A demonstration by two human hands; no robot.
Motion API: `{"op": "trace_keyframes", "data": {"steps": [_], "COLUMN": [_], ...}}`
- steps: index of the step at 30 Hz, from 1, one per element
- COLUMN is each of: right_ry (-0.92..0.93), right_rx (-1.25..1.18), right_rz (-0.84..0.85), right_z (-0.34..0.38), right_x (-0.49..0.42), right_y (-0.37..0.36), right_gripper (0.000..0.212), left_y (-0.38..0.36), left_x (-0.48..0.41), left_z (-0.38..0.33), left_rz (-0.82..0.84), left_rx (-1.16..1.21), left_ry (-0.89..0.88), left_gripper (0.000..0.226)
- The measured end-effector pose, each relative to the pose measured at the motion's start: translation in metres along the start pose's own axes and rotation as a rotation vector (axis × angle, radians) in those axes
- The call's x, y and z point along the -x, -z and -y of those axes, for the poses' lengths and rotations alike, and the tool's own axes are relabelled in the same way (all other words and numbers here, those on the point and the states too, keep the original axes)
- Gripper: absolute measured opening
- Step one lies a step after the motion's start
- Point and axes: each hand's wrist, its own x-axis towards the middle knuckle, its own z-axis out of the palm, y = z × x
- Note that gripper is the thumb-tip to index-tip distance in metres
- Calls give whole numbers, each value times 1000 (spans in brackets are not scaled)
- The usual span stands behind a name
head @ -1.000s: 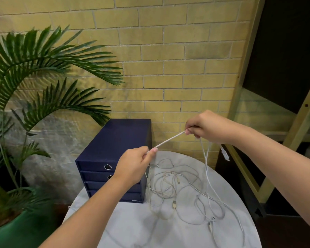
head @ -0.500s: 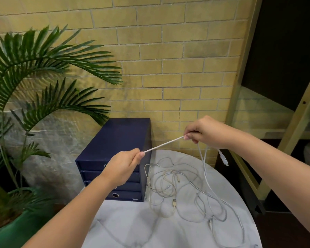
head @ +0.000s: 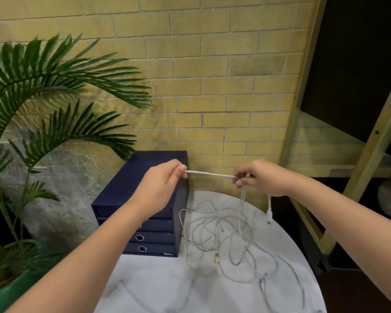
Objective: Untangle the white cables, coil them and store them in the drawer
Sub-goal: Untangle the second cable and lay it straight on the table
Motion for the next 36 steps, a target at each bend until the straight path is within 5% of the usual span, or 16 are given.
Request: {"op": "trace_keyframes", "data": {"steps": [7,11,15,19,26,30,32,36], "right_ry": [-172,-107,-2,-41,-193,-144,-107,-61], "right_rx": [112,-53,-162,-224,-265,-377,-332,-167], "right_rz": [9,-59,-47,-176,-223,-349,-330,-235], "right_z": [-33,-23,14,22,-23,-27,-20,-6], "right_x": [6,9,-8,-23,-6,-2,-3,-7], "right_y": [2,-1,-19,-41,-38,-21,-11,2], "right_gripper": [19,8,43,3,23,26,27,22], "left_y": [14,21,14,15,56,51,40,12], "left_x": [12,10,-4,-13,-10,7,13,10], "left_z": [31,33,4,-14,36,64,61,38], "left_rz": [-134,-101,-78,-77,-244,-14,124,260], "left_rx": [69,64,110,136,40,0,24,81], "left_ry": [106,118,47,-7,104,241,289,251], "left_gripper": [31,30,30,30,33,34,43,27]}}
